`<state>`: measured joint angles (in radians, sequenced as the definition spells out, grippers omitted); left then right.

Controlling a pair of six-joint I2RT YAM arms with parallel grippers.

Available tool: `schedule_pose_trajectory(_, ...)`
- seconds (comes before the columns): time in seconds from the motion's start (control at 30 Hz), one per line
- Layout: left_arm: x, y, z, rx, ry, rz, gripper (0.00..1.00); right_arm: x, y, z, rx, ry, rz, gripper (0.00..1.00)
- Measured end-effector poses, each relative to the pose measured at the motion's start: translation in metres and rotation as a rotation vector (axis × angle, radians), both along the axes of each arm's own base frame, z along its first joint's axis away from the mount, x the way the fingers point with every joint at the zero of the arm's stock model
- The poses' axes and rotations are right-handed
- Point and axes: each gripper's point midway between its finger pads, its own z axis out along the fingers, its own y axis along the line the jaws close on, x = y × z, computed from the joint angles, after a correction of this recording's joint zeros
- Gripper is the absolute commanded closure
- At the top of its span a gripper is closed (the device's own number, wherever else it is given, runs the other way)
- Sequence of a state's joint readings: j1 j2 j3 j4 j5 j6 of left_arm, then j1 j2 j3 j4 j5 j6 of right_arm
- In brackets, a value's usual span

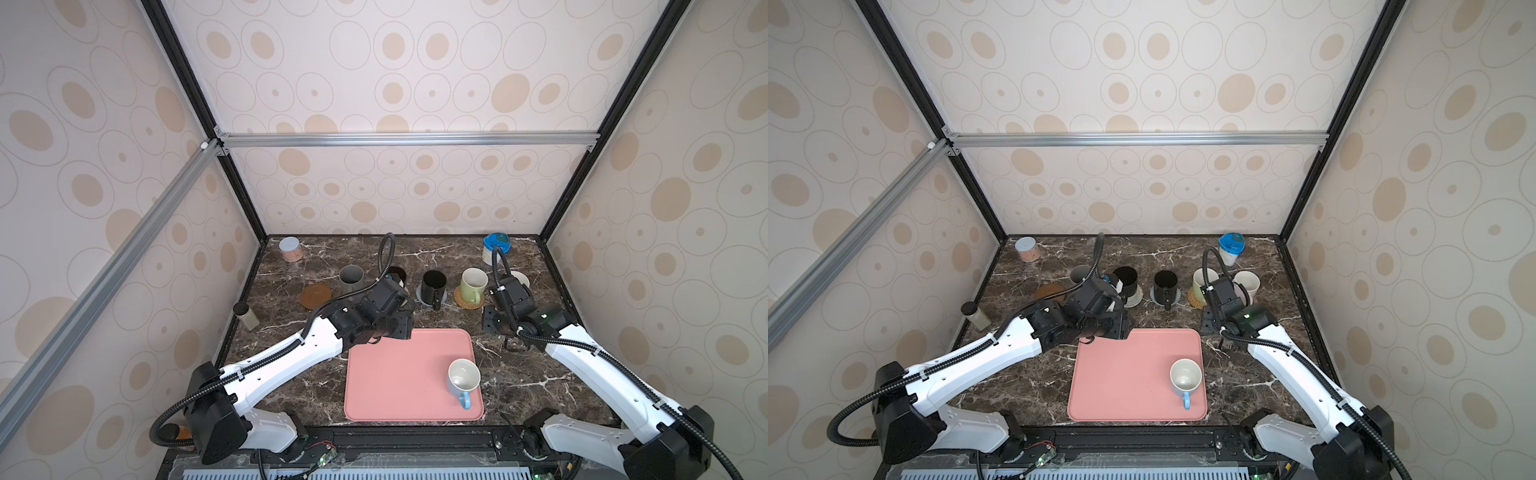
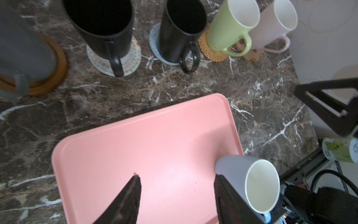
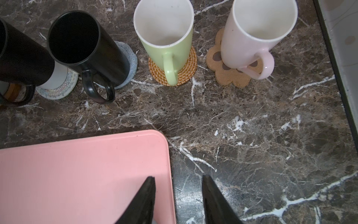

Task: Place cups on coasters
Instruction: Pick up the cup from the tray.

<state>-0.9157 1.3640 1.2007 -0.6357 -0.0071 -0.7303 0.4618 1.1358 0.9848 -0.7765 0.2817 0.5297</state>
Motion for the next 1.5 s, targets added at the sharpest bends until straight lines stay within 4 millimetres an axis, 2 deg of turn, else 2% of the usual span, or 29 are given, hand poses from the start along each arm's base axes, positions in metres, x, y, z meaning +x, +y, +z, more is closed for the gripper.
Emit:
schedule_pose_trajectory(0.27,-0.061,-0.059,-0.01,0.014,0.089,-0.153,0.35,0.006,-0.003,0.001,-0.026,-0.011,0.023,0.56)
schedule_pose_trajectory(0.53,-0.122,-0.1,-0.037,0.052,0.193,-0.245,0.33,0.012,-0.013,0.003,-0.046,-0.027,0.01,0.57)
schedule_pose_trajectory(0.63,-0.136,-0.11,-0.049,0.072,0.225,-0.259,0.32,0.013,-0.02,0.004,-0.048,-0.029,-0.011,0.56)
schedule_pose_trajectory(0.9,-0.151,-0.132,-0.063,0.093,0.277,-0.28,0.27,0.013,-0.036,0.016,-0.032,-0.076,-0.056,0.56)
schedule_pose_trajectory(1.2,-0.153,-0.145,-0.086,0.172,0.313,-0.279,0.28,0.007,-0.06,0.019,-0.026,-0.096,-0.122,0.56)
schedule_pose_trajectory(1.5,-0.151,-0.138,-0.103,0.271,0.326,-0.255,0.29,0.003,-0.068,0.022,-0.008,-0.113,-0.141,0.55)
